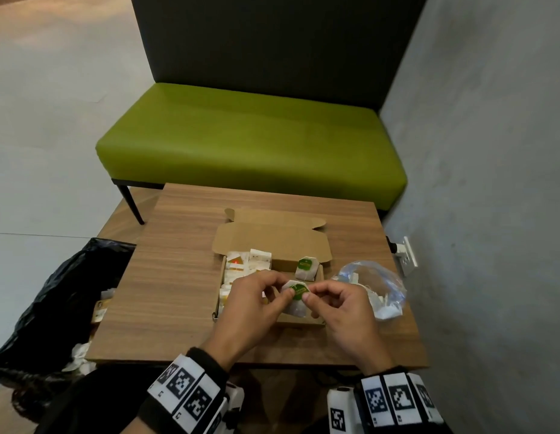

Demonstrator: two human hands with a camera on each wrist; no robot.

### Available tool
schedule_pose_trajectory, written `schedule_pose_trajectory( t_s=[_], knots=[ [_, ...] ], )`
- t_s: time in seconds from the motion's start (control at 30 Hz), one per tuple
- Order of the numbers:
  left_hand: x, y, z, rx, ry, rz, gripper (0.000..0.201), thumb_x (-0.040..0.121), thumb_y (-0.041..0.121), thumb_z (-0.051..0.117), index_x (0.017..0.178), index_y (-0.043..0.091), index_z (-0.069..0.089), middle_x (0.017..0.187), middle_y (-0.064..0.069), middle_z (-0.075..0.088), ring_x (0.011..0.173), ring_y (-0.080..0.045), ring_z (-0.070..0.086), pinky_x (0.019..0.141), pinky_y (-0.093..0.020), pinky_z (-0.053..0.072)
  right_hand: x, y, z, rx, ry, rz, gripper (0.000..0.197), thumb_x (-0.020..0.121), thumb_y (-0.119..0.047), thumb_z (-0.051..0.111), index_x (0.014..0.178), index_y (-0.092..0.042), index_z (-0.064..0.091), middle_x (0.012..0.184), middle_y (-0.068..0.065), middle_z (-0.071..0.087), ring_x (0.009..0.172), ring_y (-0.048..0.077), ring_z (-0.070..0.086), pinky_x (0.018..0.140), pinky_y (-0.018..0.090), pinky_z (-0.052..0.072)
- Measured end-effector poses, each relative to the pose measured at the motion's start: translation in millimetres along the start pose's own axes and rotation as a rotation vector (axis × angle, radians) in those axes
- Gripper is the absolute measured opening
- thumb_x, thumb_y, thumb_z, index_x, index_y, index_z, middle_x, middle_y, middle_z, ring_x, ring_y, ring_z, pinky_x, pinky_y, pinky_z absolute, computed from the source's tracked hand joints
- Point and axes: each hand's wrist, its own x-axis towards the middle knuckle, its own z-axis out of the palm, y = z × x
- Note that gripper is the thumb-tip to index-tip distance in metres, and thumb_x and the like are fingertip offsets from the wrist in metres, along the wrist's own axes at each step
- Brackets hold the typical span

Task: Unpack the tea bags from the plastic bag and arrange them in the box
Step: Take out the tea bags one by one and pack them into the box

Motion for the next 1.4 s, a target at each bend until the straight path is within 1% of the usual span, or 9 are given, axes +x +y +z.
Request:
schedule_pose_trajectory(
  t_s=[0.13, 0.2, 0.33, 0.5, 0.87, 1.07, 1.2, 1.33, 1.4],
  knots=[
    [21, -2, 1, 0.075, 0.021, -0.068, 0.007, 0.09, 0.028, 0.069, 0.092, 0.028, 0.075, 0.078, 0.012, 0.068, 0.07, -0.005, 0.059, 0.058, -0.015, 0.044, 1, -1, -10, -0.017, 0.113, 0.005, 0.013, 0.086, -0.013, 0.074, 0.093, -0.023, 0.075, 0.081, 0.001, 0.075, 0.068, 0.018, 0.067, 0.063, 0.03, 0.059],
    [36, -3, 4, 0.112, 0.051, -0.116, 0.006, 0.09, 0.028, 0.069, 0.091, 0.026, 0.075, 0.077, 0.012, 0.069, 0.069, -0.001, 0.059, 0.058, -0.011, 0.04, 2, 0, -23, -0.036, 0.218, -0.018, 0.012, 0.087, -0.015, 0.073, 0.092, -0.025, 0.074, 0.081, -0.001, 0.075, 0.069, 0.018, 0.067, 0.062, 0.028, 0.058],
    [66, -4, 23, 0.285, -0.01, -0.141, 0.01, 0.09, 0.029, 0.07, 0.094, 0.023, 0.076, 0.085, 0.006, 0.073, 0.078, -0.006, 0.063, 0.07, -0.026, 0.053, 4, 6, -52, -0.006, 0.35, -0.05, 0.012, 0.088, -0.013, 0.071, 0.089, -0.024, 0.075, 0.082, -0.003, 0.076, 0.073, 0.01, 0.07, 0.063, 0.022, 0.056],
    [91, -5, 52, 0.432, -0.081, -0.205, 0.014, 0.089, 0.034, 0.069, 0.095, 0.022, 0.076, 0.092, 0.003, 0.073, 0.086, -0.014, 0.066, 0.08, -0.036, 0.057, -2, 14, -73, 0.019, 0.413, -0.067, 0.012, 0.089, -0.013, 0.07, 0.088, -0.024, 0.074, 0.079, -0.002, 0.076, 0.069, 0.009, 0.07, 0.059, 0.02, 0.055],
    [96, -20, 70, 0.556, -0.005, -0.354, 0.012, 0.09, 0.03, 0.068, 0.091, 0.022, 0.076, 0.089, -0.003, 0.072, 0.082, -0.021, 0.067, 0.074, -0.036, 0.059, -4, 28, -95, 0.021, 0.464, -0.055, 0.008, 0.089, -0.011, 0.07, 0.09, -0.018, 0.075, 0.079, -0.001, 0.075, 0.068, 0.007, 0.07, 0.06, 0.019, 0.055],
    [94, -23, 72, 0.623, 0.048, -0.281, 0.016, 0.088, 0.032, 0.07, 0.096, 0.018, 0.07, 0.091, -0.005, 0.071, 0.083, -0.024, 0.067, 0.075, -0.04, 0.059, -2, 34, -102, 0.008, 0.478, -0.023, 0.01, 0.088, -0.01, 0.072, 0.087, -0.019, 0.074, 0.078, -0.002, 0.076, 0.072, 0.008, 0.072, 0.063, 0.021, 0.057],
    [92, -12, 66, 0.727, -0.004, -0.282, 0.028, 0.088, 0.034, 0.07, 0.106, 0.016, 0.06, 0.098, -0.007, 0.068, 0.087, -0.025, 0.065, 0.078, -0.042, 0.057, 1, 42, -107, -0.152, 0.493, 0.006, 0.006, 0.087, -0.017, 0.073, 0.089, -0.022, 0.075, 0.085, -0.005, 0.071, 0.081, 0.016, 0.067, 0.072, 0.038, 0.06],
    [87, 18, 61, 0.707, 0.054, -0.19, 0.038, 0.088, 0.041, 0.068, 0.115, 0.02, 0.052, 0.101, 0.0, 0.065, 0.089, -0.02, 0.063, 0.075, -0.038, 0.055, 14, 44, -110, -0.623, 0.368, 0.086, 0.011, 0.086, -0.026, 0.071, 0.097, -0.028, 0.073, 0.122, -0.005, 0.051, 0.117, 0.011, 0.039, 0.098, 0.037, 0.043],
    [83, 38, 70, 0.594, 0.006, -0.102, 0.036, 0.089, 0.047, 0.065, 0.113, 0.024, 0.052, 0.1, 0.006, 0.062, 0.088, -0.014, 0.06, 0.074, -0.034, 0.054, 24, 40, -105, -0.804, 0.267, 0.115, 0.015, 0.085, -0.029, 0.07, 0.1, -0.035, 0.072, 0.14, -0.002, 0.042, 0.132, 0.018, 0.03, 0.11, 0.046, 0.033]
  ],
)
